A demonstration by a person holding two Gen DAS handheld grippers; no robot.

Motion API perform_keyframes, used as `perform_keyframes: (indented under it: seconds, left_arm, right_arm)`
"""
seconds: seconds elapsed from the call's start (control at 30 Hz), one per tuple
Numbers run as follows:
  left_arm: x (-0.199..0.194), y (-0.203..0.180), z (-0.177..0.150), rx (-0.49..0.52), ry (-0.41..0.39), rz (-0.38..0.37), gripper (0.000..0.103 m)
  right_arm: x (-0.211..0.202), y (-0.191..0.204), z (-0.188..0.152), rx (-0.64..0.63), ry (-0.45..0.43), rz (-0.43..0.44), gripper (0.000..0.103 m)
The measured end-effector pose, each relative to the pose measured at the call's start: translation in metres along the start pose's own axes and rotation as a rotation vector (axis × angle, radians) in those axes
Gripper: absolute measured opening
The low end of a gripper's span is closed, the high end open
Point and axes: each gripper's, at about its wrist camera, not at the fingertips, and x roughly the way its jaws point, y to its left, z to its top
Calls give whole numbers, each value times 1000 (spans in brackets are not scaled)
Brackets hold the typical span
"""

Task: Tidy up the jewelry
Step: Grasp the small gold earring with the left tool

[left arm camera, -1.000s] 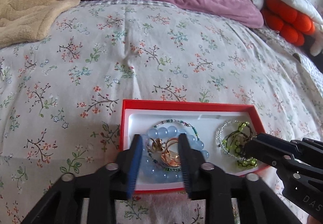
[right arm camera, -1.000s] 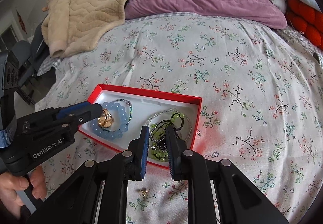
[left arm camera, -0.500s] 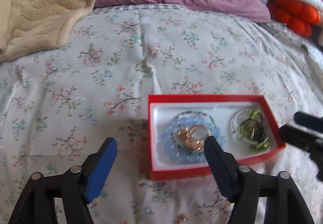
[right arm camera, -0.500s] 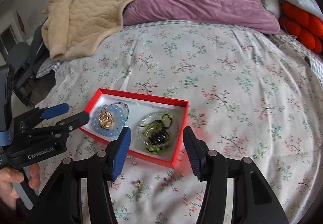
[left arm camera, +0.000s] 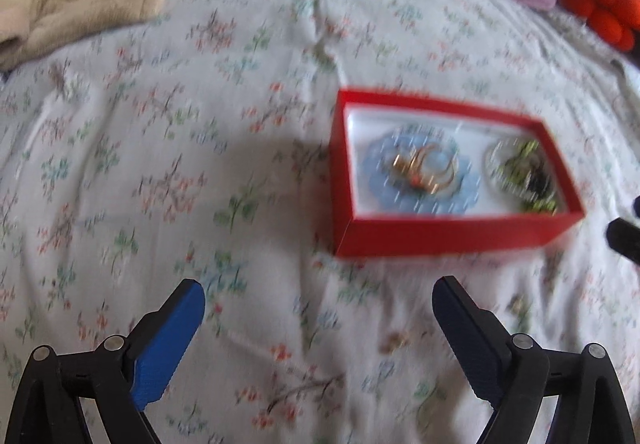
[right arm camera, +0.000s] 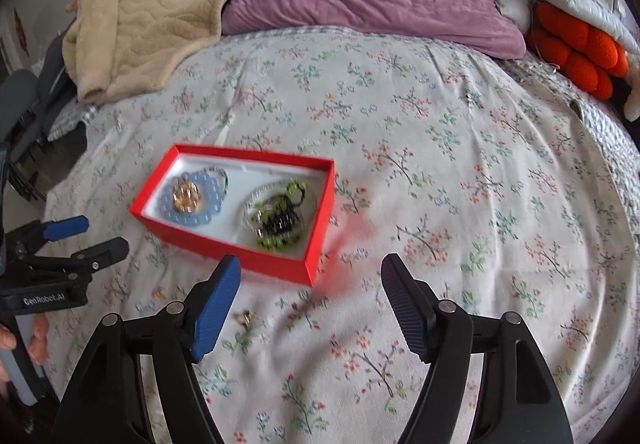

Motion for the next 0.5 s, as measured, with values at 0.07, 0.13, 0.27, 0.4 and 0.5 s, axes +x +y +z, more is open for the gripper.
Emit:
perform_keyframes:
  seconds: [0.07, 0.13, 0.27, 0.4, 0.5]
  left_arm:
    - [0, 2, -5, 1, 18, -2, 95]
    - [0, 3, -9, 0, 30, -4, 95]
    - [-2, 2, -17, 8, 42, -16, 95]
    - [1, 2, -25, 32, 60, -7, 95]
    - [5, 2, -33, 38, 63, -16, 95]
  right_arm:
    - [0, 2, -6, -17, 19, -22, 76]
    - [2, 4, -12, -31, 43, -41, 76]
    - [4, 4, -23, -39, 82, -62, 76]
    - [7, 0, -31, -13, 118, -79, 76]
    - [13, -2, -38, 3, 152, -84, 76]
